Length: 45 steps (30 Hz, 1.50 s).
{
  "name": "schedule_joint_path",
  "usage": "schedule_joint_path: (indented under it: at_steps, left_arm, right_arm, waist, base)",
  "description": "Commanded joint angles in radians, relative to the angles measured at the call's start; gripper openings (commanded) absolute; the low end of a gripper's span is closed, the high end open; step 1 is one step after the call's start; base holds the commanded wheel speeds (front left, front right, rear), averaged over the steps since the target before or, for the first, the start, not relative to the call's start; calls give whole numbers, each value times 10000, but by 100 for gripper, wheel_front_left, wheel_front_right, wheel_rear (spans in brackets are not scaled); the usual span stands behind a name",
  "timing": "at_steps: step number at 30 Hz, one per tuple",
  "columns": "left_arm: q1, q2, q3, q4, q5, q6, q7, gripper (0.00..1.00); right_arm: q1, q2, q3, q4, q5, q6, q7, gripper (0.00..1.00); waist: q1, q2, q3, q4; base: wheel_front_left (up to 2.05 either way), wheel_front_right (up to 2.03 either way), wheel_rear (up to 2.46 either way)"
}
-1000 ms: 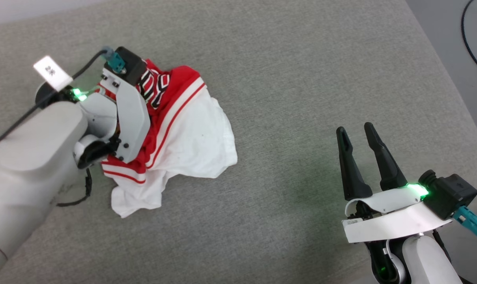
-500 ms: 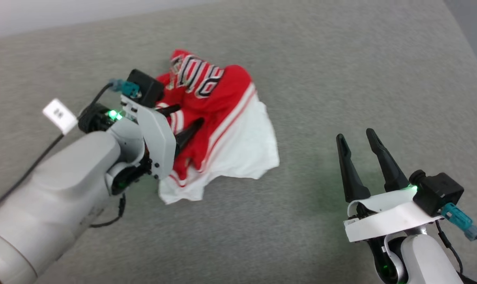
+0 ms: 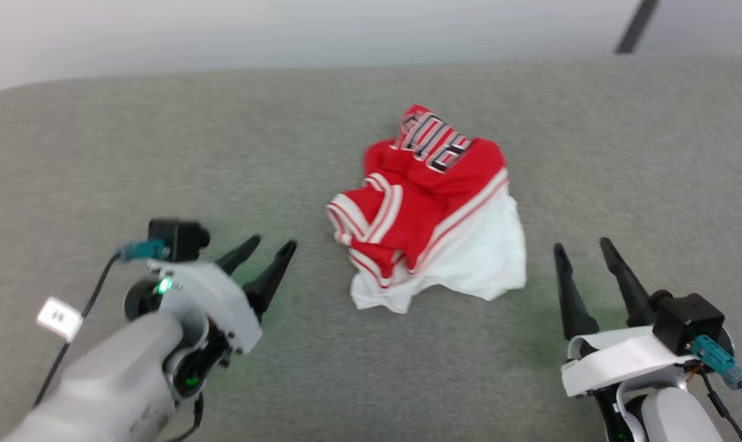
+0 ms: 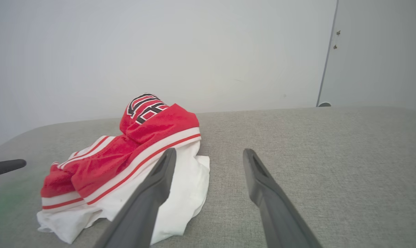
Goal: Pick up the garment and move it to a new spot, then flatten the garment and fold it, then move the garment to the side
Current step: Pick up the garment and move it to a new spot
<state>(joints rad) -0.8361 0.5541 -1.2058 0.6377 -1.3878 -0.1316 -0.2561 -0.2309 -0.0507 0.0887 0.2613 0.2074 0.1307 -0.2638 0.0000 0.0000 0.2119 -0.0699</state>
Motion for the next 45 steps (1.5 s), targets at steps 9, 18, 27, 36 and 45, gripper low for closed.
schedule_joint_path:
  at_steps: [9, 18, 27, 36, 45]
  left_arm:
    - [2654, -121, 3453, 113, 1068, 20, -70, 100]
    - [5234, -335, 7053, -684, 4021, 124, -73, 100]
    - [7373, -1267, 10246, -2826, 7257, 270, -74, 100]
    - [8106, -1918, 11265, -4016, 9223, 37, -75, 100]
    - [8362, -2250, 11581, -4014, 9912, 6, -75, 100]
  right_arm:
    - [779, -5, -821, 241, -415, 1, -5, 100]
    - [1330, -174, -1525, 340, -386, 1, -5, 100]
    - [1622, -286, -1759, 309, -84, 1, -5, 100]
    - [1633, -319, -1764, -217, 48, 1, 139, 100]
    - [1808, -219, -1696, -221, 110, 1, 191, 100]
  waist:
    - [0, 0, -1241, 1867]
    - [0, 0, -1764, 2010]
    - [0, 0, -2018, 1753]
    - [0, 0, -2157, 1575]
    - [0, 0, -2064, 1476]
  base:
    - [0, 0, 0]
    - [0, 0, 0]
    - [0, 0, 0]
    - [0, 0, 0]
    - [0, 0, 0]
